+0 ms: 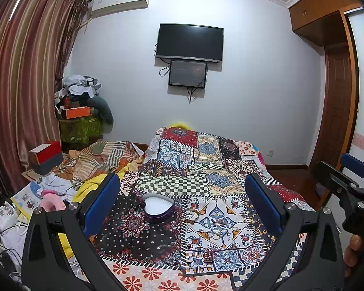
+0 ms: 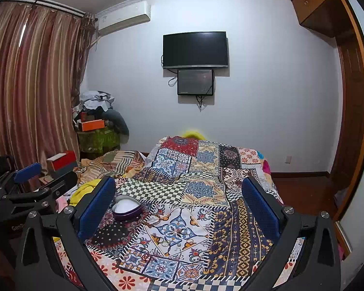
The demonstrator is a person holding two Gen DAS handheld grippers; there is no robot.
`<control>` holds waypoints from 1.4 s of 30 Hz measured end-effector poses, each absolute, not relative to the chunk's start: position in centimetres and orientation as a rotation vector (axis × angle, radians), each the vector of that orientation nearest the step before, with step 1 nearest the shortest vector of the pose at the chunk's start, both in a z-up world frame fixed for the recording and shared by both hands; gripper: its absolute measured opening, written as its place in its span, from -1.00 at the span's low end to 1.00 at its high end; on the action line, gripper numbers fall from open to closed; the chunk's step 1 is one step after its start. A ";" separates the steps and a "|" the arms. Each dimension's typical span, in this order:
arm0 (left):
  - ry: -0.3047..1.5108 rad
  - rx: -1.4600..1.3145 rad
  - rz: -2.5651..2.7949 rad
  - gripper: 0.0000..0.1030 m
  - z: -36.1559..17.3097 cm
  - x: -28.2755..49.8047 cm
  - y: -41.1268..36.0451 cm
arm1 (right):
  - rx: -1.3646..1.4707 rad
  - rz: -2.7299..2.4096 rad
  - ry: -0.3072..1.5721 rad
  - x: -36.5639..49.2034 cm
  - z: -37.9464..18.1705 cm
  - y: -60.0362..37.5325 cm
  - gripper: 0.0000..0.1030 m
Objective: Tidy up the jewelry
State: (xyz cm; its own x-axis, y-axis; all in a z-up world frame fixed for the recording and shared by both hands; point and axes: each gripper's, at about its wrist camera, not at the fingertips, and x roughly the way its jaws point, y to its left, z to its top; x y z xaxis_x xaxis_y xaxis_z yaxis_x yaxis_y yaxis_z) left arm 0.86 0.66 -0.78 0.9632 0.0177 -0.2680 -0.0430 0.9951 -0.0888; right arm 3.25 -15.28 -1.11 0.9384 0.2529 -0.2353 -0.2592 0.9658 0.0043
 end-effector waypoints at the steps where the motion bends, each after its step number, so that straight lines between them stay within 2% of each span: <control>1: 0.270 -0.094 0.030 1.00 -0.8 0.9 0.7 | -0.027 0.262 0.238 3.2 -1.1 -15.3 1.00; 27: 0.265 -0.087 0.057 1.00 -0.9 1.3 1.0 | -0.025 0.252 0.271 4.0 -1.6 -15.3 1.00; 42: 0.353 -0.100 0.065 1.00 -3.1 4.7 2.2 | -0.033 0.201 0.448 8.4 -5.7 -16.4 1.00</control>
